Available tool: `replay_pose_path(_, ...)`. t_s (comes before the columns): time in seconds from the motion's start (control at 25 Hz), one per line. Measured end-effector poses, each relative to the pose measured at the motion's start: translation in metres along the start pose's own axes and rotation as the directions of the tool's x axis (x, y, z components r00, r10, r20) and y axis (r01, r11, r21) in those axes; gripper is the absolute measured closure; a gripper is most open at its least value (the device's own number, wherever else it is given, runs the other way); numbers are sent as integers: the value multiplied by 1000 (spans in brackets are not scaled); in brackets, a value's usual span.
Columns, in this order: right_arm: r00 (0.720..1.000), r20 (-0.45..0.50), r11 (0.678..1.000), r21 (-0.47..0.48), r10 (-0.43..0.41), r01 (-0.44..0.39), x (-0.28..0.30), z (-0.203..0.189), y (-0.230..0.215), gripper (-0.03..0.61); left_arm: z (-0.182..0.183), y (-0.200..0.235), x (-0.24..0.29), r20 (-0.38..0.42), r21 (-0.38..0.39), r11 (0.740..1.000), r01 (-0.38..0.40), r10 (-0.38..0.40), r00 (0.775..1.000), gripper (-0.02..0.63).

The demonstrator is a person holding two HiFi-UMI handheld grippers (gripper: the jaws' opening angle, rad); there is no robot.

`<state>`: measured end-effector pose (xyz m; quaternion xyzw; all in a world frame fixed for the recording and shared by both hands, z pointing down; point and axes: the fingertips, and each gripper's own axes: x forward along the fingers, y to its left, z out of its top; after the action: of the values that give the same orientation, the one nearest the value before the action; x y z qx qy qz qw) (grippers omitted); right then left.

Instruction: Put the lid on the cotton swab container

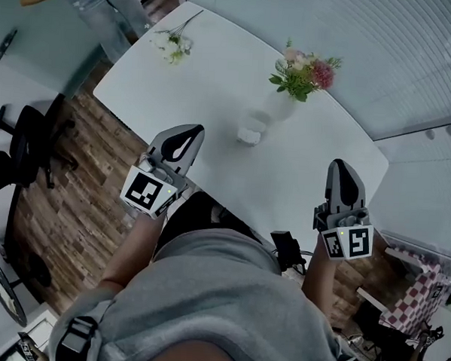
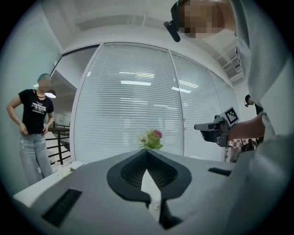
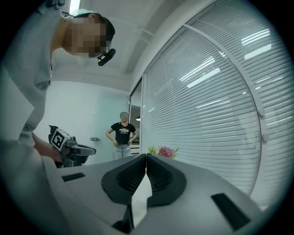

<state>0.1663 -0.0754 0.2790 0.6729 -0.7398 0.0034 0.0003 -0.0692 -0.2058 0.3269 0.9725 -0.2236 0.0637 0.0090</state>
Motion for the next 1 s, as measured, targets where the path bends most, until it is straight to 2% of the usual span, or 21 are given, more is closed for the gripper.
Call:
replay_pose_path(0.16,999,-18,999,-9,-50,50,-5,-2,1,552,-5,0,19,-7,-7,996,90,-90,996,607)
replay_pose_path(0.4,990,-50,991,-7,-132,132,-16,-9,-8,552,-14,-4,47,-36,-8,979,206,-206,978,607)
replay_pose_path(0.56,981,-61,983,1,-182,182,-17,-13,-10,552,-25,-11,61,-59,-7,953,303,-303,951,607)
replay_pose_path(0.72,975,-73,977,9,-211,212,-15,-19,-10,552,-44,-13,71,-101,-28,929,368,-369,924,606)
replay_pose_path(1.0,956,-103,960,17,-275,278,-20,-32,-18,552,-83,-16,90,-178,-37,894,446,-445,878,606)
